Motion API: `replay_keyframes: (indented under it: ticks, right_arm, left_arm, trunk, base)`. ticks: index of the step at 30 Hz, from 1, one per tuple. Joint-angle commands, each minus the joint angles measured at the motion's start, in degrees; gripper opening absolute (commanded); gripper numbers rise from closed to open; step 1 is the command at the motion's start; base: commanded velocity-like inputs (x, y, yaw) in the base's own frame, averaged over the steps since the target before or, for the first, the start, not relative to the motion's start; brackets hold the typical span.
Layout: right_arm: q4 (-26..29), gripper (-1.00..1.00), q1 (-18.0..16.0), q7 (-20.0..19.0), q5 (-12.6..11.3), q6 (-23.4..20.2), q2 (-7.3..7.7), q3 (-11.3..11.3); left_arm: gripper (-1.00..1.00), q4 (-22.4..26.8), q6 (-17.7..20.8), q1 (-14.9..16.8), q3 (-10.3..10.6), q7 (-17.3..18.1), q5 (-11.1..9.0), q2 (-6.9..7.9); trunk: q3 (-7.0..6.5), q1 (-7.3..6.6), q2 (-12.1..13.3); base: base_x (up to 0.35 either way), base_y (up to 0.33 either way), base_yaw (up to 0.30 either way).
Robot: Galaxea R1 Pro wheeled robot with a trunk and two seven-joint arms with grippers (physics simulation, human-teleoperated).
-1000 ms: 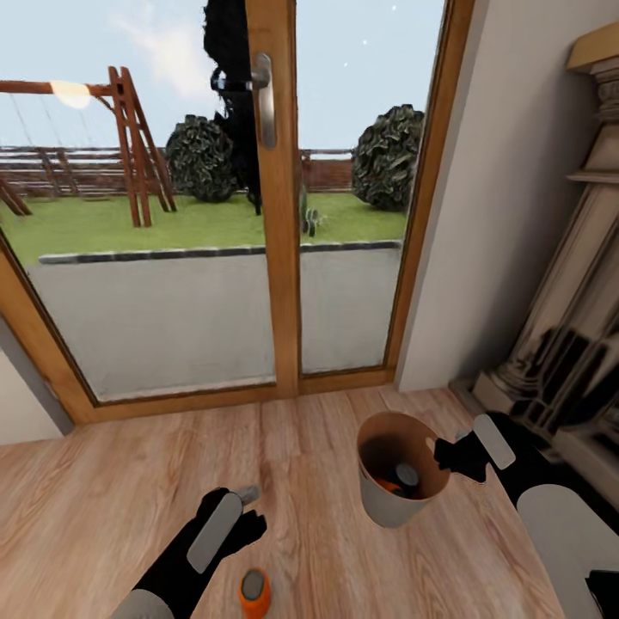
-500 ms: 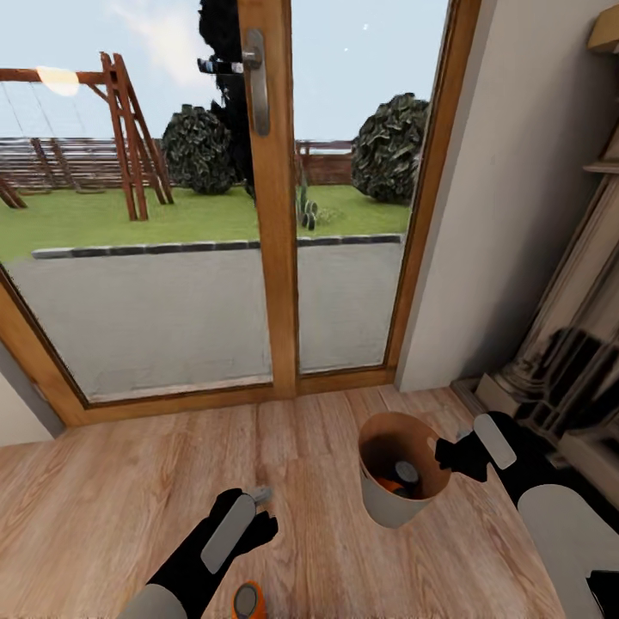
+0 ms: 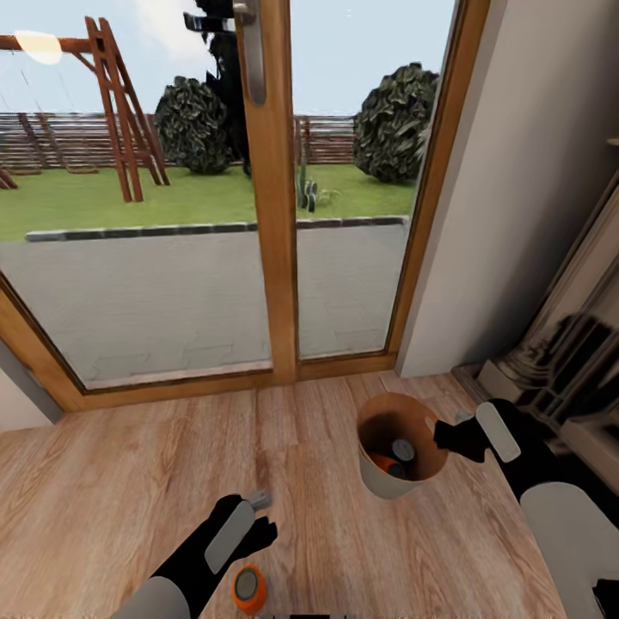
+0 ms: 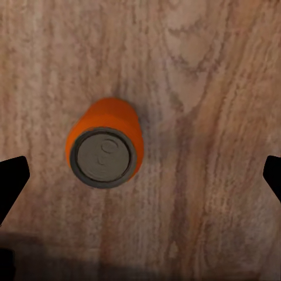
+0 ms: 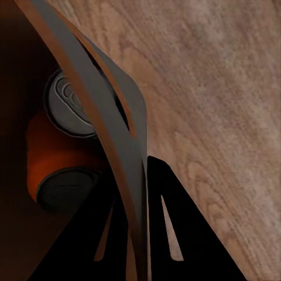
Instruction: Put the three can of soda from the living room inside the tash can in the kitchen.
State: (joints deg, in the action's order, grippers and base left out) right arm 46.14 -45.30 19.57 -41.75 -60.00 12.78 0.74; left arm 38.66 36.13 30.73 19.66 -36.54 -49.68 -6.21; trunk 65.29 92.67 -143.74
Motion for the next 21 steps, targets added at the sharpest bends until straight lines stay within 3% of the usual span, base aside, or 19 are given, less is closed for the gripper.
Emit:
replay_keyframes:
  ticks: [1,11,13,15,21]
  right_arm:
    - [0.5,-1.00,0.0,-0.3,-1.0,0.0,0.02,0.1]
    - [2.8,-1.00,0.2,-0.3,-1.2,0.0,0.44,0.0]
    - [2.9,-1.00,0.2,-0.3,-1.3,0.0,0.99,0.0]
    - [2.9,-1.00,0.2,-0.3,-1.3,0.0,1.13,0.0]
    - [3.0,-1.00,0.2,-0.3,-1.4,0.0,1.27,0.0]
  left_arm:
    - [1.00,-0.1,-0.4,0.0,0.0,0.1,0.0,0.07]
    - [1.00,-0.4,-1.3,0.3,0.1,2.5,0.4,0.27]
    - [1.00,-0.6,-1.4,0.3,0.0,3.5,2.8,0.30]
    - [1.00,-1.4,-1.9,0.3,0.0,4.2,4.0,0.31]
    - [1.00,-3.4,-4.0,0.8,-0.1,5.4,5.1,0.45]
  trunk:
    - [0.22,0.01,0.0]
    - [2.43,0.27,-0.2]
    - [2.88,0.32,-0.2]
    - [3.32,0.37,-0.2]
    - [4.65,0.53,-0.3]
  base:
    - [0.000,0.000,0.000]
    - [0.000,0.000,0.000]
    - [0.000,0.000,0.000]
    - [0.000,0.000,0.000]
    - [0.000,0.000,0.000]
